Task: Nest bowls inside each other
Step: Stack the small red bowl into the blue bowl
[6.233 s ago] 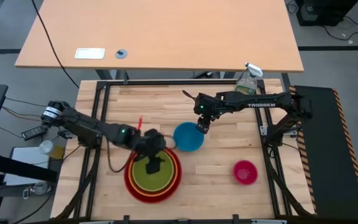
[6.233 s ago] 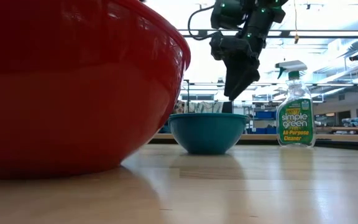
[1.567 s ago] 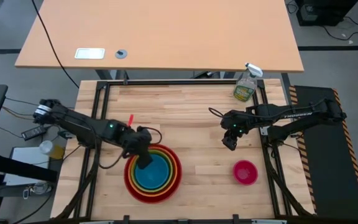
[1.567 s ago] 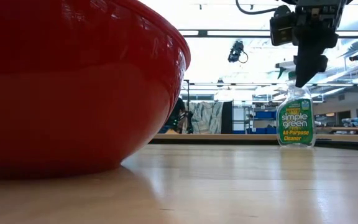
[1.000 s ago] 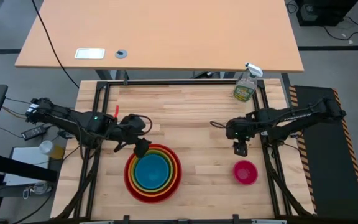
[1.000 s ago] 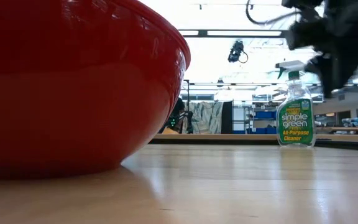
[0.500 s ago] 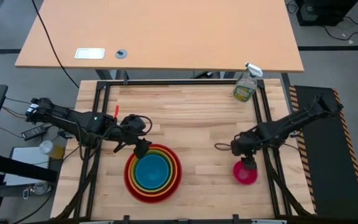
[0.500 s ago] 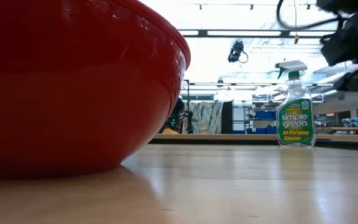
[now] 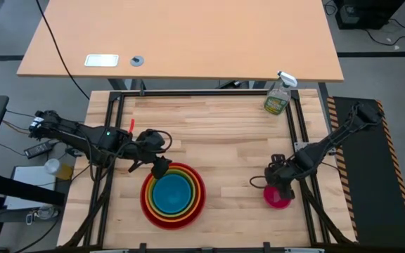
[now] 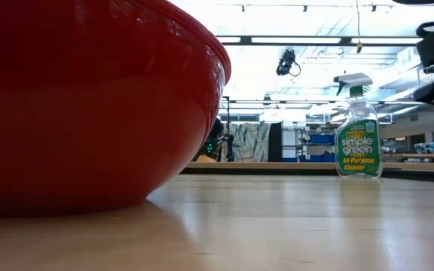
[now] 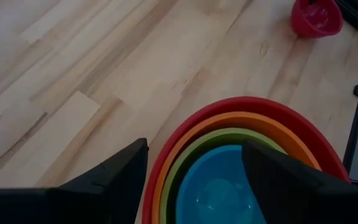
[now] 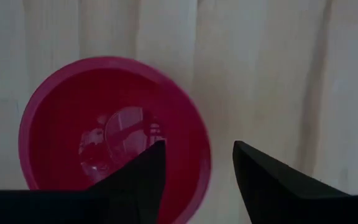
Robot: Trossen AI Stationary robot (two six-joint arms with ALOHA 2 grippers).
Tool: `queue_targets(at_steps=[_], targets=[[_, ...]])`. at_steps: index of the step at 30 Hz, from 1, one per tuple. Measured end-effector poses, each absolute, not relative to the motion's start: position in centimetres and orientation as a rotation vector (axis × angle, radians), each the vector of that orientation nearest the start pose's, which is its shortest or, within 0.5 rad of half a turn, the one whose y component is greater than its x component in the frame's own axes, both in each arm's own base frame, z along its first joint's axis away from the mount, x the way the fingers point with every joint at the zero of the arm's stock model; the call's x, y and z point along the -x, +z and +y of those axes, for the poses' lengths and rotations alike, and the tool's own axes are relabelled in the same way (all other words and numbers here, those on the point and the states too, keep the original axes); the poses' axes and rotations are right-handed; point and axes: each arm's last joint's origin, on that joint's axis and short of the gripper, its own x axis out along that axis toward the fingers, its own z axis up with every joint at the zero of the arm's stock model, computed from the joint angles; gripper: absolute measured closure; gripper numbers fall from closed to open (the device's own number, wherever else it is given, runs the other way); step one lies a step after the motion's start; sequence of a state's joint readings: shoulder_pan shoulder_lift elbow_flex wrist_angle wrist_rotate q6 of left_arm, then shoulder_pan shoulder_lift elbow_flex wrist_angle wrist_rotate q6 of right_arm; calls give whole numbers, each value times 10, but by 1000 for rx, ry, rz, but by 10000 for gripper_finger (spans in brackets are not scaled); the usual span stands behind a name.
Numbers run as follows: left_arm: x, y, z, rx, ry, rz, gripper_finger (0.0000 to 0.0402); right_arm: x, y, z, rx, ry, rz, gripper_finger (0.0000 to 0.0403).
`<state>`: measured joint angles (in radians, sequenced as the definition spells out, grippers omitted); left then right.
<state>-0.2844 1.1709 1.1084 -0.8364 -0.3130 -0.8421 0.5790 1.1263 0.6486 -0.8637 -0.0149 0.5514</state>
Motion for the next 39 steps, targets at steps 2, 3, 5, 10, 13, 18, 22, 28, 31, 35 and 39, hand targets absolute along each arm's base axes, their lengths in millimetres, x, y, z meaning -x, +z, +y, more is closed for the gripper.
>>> queue_targets(at_steps=[2,3,5,10,13,18,22,28,31,35,39], targets=[[-218,317,-55,525,378,780,139,-144,183,97,-101,127,1379,222],[-218,317,-55,524,377,780,139,-143,181,97,-106,126,1381,227],[-218,317,-57,521,368,782,139,-140,176,97,-116,111,1389,239],[-217,317,-60,519,353,779,139,-138,168,95,-132,88,1396,272],[-221,315,-66,512,331,779,139,-138,167,95,-128,79,1386,292],[-226,308,-76,471,302,811,139,-139,167,95,-139,51,1364,324],[-231,303,-80,463,303,826,139,-140,167,95,-152,54,1354,350],[-236,298,-82,457,307,837,139,-140,167,96,-159,62,1361,373],[-237,298,-82,458,307,836,139,-140,168,96,-161,63,1364,369],[-237,298,-82,460,308,835,139,-144,174,97,-175,68,1348,368],[-237,298,-82,459,308,836,139,-155,189,95,-221,59,1298,368]])
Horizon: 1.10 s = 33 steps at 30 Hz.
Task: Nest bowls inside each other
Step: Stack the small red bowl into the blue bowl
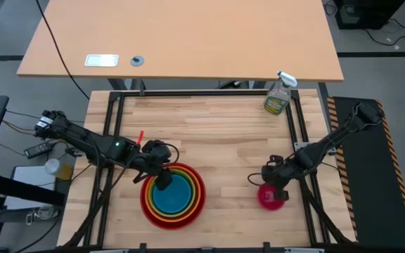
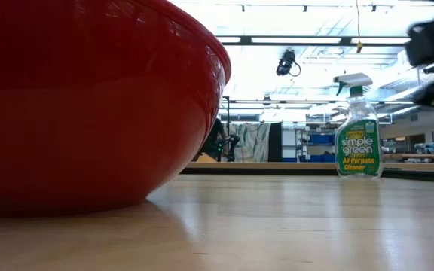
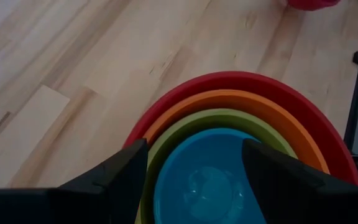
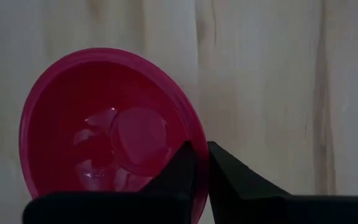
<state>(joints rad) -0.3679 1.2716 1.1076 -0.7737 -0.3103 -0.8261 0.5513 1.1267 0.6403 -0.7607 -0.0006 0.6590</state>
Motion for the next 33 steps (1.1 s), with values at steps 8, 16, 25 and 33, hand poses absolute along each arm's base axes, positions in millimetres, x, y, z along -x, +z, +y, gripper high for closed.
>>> queue_targets(at_steps=[8,16,25,33], targets=[[-237,299,-80,473,315,829,139,-194,234,79,-320,30,1112,368],[-237,299,-80,442,300,833,139,-266,272,68,-242,81,1037,368],[-216,318,-71,430,319,751,139,-358,290,59,-201,123,941,366],[-186,343,-58,363,284,643,139,-418,281,58,-284,155,835,363]])
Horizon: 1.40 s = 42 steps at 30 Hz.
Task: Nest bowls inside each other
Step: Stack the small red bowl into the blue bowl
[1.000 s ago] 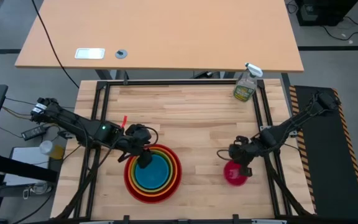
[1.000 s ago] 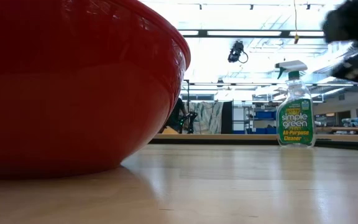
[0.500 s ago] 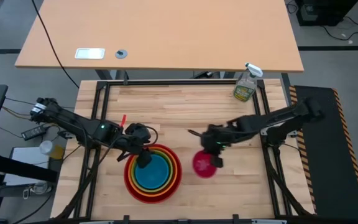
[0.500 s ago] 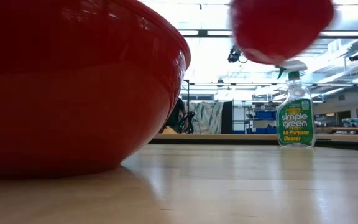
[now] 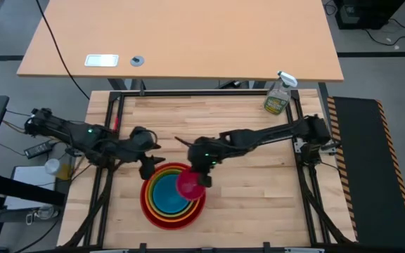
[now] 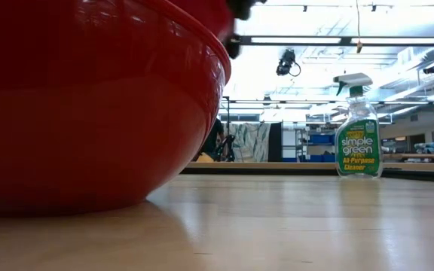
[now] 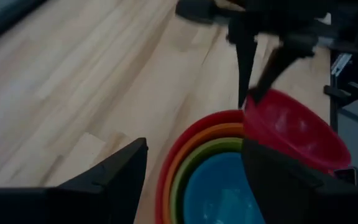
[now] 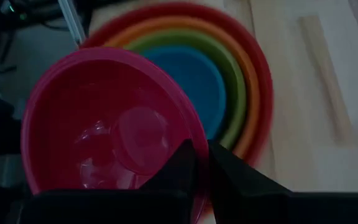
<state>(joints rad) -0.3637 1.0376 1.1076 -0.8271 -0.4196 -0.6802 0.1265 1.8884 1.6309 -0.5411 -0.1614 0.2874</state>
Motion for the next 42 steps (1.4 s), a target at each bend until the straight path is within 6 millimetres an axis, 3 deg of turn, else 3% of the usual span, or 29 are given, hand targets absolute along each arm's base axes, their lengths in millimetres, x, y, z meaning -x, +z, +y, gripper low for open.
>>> queue_targets(at_steps=[8,16,24,34,42], targets=[[-160,355,-46,244,296,602,139,-465,256,65,-302,219,756,363],[-150,357,-42,185,298,607,139,-489,232,74,-193,274,728,362],[-146,355,-41,211,316,630,139,-491,206,75,-167,273,822,362],[-147,356,-41,246,317,619,139,-491,204,70,-133,220,834,361],[-147,356,-42,276,322,609,139,-490,199,61,-156,224,855,309]])
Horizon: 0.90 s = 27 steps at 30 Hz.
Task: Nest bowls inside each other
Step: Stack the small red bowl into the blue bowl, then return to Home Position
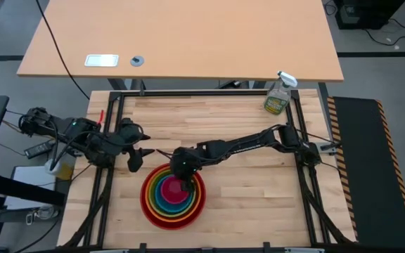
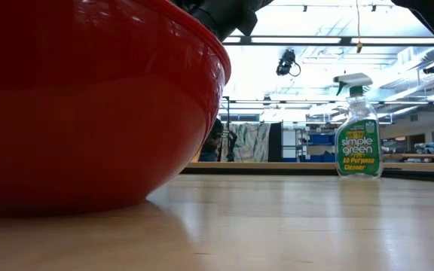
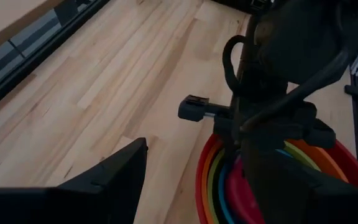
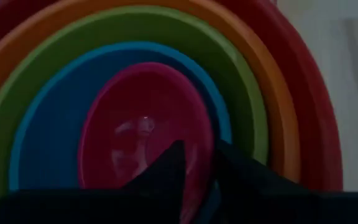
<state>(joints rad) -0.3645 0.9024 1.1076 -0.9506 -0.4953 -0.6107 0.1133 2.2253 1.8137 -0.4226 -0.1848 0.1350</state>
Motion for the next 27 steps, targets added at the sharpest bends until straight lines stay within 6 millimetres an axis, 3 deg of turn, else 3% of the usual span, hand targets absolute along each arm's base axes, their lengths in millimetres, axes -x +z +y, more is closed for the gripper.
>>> queue_targets(at_steps=[6,15,19,27], targets=[[-148,356,-42,295,324,605,139,-490,207,51,-209,270,855,253],[-147,358,-44,210,205,597,139,-469,261,17,-209,196,811,241],[-138,352,-42,215,153,506,139,-448,281,10,-160,117,780,242],[-108,314,-29,347,186,418,139,-393,283,0,-267,-29,719,242]])
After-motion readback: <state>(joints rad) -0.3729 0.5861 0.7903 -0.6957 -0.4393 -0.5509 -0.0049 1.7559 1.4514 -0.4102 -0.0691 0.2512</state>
